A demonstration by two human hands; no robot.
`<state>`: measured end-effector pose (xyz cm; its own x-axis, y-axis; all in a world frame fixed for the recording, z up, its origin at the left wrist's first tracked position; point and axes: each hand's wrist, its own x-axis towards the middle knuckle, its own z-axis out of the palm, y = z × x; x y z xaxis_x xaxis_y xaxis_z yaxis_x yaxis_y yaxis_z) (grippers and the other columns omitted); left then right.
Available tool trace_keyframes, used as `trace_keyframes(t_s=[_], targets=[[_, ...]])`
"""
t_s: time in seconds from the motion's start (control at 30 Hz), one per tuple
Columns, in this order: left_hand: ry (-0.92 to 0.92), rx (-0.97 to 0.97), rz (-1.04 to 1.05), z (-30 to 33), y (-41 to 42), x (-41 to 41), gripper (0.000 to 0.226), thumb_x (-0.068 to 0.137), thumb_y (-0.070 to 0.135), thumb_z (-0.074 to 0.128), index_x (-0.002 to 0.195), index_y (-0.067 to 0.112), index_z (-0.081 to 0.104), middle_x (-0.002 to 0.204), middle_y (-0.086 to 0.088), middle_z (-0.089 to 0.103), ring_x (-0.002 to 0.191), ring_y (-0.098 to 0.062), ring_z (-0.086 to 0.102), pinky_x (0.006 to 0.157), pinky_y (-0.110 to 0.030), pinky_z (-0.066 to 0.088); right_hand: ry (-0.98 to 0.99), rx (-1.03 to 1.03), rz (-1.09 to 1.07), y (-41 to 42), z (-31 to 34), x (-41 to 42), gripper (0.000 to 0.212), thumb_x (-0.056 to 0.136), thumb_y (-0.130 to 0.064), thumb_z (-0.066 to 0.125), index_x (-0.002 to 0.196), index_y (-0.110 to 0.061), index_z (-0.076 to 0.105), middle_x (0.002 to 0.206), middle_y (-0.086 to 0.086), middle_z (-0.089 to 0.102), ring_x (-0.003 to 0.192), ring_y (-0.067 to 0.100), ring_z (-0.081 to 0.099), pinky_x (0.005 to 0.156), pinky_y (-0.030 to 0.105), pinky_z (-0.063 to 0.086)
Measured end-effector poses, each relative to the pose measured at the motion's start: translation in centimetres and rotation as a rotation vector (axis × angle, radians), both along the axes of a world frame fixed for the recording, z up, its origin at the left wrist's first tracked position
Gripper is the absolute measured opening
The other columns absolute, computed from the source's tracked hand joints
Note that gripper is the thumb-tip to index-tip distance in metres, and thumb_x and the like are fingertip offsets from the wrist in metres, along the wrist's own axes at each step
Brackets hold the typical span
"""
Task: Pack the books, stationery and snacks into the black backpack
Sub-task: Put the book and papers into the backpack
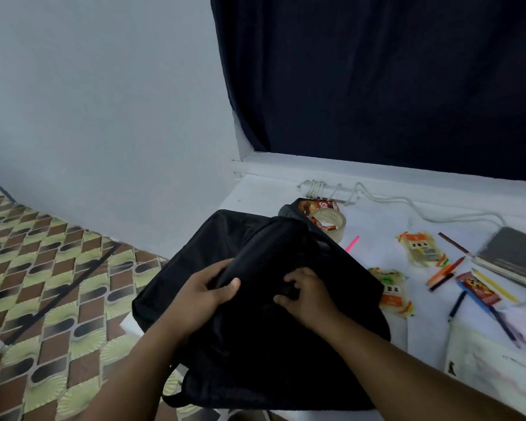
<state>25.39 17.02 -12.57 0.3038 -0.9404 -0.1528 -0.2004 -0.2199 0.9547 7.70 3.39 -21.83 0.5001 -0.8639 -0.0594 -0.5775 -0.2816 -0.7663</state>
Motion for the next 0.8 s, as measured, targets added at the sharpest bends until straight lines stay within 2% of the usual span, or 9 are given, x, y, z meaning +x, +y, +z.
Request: trace_keyframes(t_s=[0.1,0.17,0.23,0.33,0.43,0.53,0.63,0.7,0.8], targets=[[-0.426,-0.02,0.04,-1.9,-2.2,-1.3,0.052,0.083,0.037,0.079,0.131,0.037,0.06,0.146,0.012,0.046,0.138,-0.009,0.04,0.117,-0.036,0.032,-0.108,-0.119,-0.115,0.8,0.9,-3.8,0.021,0.085,-0.019,0.075,0.105,-0.019,0.068,0.107,-0.008,0.058,0.089,0.003,0.059,0.083,0.018,0.052],[-0.521,-0.045,-0.044,-2.8,-3.8,-3.4,0.066,0.081,0.037,0.081,0.139,0.038,0.051,0.158,0.008,0.027,0.148,-0.016,0.018,0.121,-0.037,0.022,-0.183,-0.177,-0.194,1.8,1.8,-6.2,0.017,0.087,-0.015,0.071,0.104,-0.02,0.069,0.104,-0.01,0.06,0.087,0.0,0.061,0.077,0.014,0.052],[-0.554,-0.067,-0.178,-3.7,-5.3,-6.2,0.069,0.084,0.033,0.078,0.144,0.036,0.045,0.162,0.004,0.018,0.151,-0.02,0.011,0.122,-0.039,0.02,-0.246,-0.223,-0.265,2.8,2.6,-8.5,0.016,0.089,-0.013,0.068,0.103,-0.018,0.07,0.102,-0.009,0.063,0.087,0.002,0.063,0.073,0.015,0.053],[-0.555,-0.079,-0.264,-5.0,-6.8,-10.2,0.063,0.088,0.035,0.073,0.144,0.035,0.044,0.161,0.003,0.021,0.15,-0.022,0.012,0.121,-0.044,0.024,-0.283,-0.294,-0.379,4.2,3.5,-11.7,0.014,0.09,-0.012,0.065,0.102,-0.016,0.071,0.1,-0.007,0.066,0.086,0.006,0.065,0.071,0.016,0.054],[-0.686,-0.063,-0.278,-6.0,-7.3,-14.5,0.057,0.089,0.043,0.066,0.141,0.038,0.044,0.158,0.006,0.024,0.148,-0.02,0.01,0.115,-0.055,0.027,-0.248,-0.275,-0.518,6.1,3.2,-15.7,0.013,0.091,-0.01,0.065,0.101,-0.017,0.07,0.1,-0.007,0.065,0.085,0.004,0.063,0.073,0.013,0.052],[-0.78,-0.077,-0.305,-6.8,-6.8,-18.2,0.048,0.094,0.05,0.055,0.14,0.044,0.045,0.163,0.009,0.012,0.152,-0.017,-0.002,0.117,-0.056,0.01,-0.081,-0.196,-0.602,7.8,2.1,-20.0,0.023,0.091,-0.016,0.066,0.112,-0.024,0.065,0.109,-0.011,0.06,0.093,0.002,0.057,0.08,0.014,0.045],[-0.889,-0.093,-0.42,-8.9,-6.4,-20.9,0.048,0.095,0.057,0.043,0.141,0.044,0.047,0.167,0.005,0.008,0.153,-0.021,-0.009,0.118,-0.055,-0.002,0.091,-0.102,-0.687,8.7,1.4,-23.9,0.038,0.088,-0.019,0.066,0.125,-0.022,0.058,0.126,-0.007,0.054,0.116,0.01,0.049,0.094,0.021,0.039],[-0.973,-0.116,-0.493,-10.3,-5.9,-22.0,0.052,0.093,0.058,0.035,0.135,0.039,0.057,0.165,-0.002,0.021,0.153,-0.026,-0.001,0.115,-0.055,0.001,0.195,-0.047,-0.737,9.3,1.5,-25.8,0.047,0.087,-0.022,0.065,0.132,-0.02,0.052,0.134,-0.004,0.049,0.127,0.017,0.043,0.102,0.03,0.04],[-1.119,-0.112,-0.544,-12.0,-5.1,-22.8,0.054,0.094,0.055,0.029,0.127,0.034,0.066,0.158,-0.008,0.038,0.151,-0.03,0.007,0.114,-0.051,0.0,0.312,0.033,-0.779,9.8,2.0,-28.4,0.058,0.087,-0.028,0.066,0.14,-0.019,0.044,0.141,-0.001,0.043,0.13,0.021,0.04,0.102,0.038,0.043]])
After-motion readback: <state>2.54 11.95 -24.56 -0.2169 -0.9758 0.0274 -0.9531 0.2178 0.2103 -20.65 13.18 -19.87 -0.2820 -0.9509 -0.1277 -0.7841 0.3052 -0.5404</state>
